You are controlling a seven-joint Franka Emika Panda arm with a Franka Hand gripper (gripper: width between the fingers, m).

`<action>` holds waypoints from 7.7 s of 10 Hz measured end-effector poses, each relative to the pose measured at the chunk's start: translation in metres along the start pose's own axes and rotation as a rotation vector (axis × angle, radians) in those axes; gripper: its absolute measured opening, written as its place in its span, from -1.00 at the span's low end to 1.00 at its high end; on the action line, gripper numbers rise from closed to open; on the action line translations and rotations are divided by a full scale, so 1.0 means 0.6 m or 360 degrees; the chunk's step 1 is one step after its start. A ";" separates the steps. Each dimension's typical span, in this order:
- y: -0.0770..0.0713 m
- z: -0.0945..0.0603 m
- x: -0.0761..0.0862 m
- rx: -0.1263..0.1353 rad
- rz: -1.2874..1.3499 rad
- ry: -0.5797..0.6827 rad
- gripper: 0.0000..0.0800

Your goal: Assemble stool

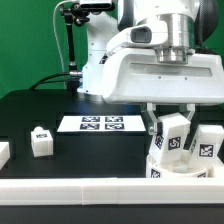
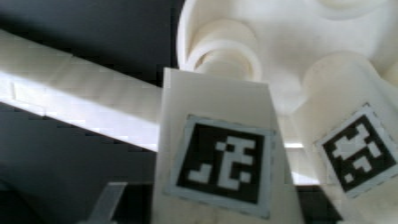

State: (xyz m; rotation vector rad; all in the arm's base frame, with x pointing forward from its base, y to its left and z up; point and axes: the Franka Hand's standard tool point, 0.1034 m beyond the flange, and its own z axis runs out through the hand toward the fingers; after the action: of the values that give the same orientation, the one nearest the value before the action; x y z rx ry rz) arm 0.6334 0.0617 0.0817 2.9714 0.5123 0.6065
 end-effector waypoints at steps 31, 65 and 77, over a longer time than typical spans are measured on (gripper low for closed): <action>0.027 -0.037 0.016 0.0226 -0.0809 -0.0397 0.62; 0.018 -0.011 -0.014 0.0159 -0.0921 -0.0672 -0.15; 0.009 -0.009 -0.013 -0.0009 0.0737 -0.0652 -0.15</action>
Offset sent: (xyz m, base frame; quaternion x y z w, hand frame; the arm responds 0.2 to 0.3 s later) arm -0.0117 0.0005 -0.0119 0.0203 0.0312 -0.0005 0.9993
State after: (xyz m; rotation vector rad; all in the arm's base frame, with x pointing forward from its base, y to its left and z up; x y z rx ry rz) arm 0.6263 0.0543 0.0843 3.0889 -0.2121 0.0032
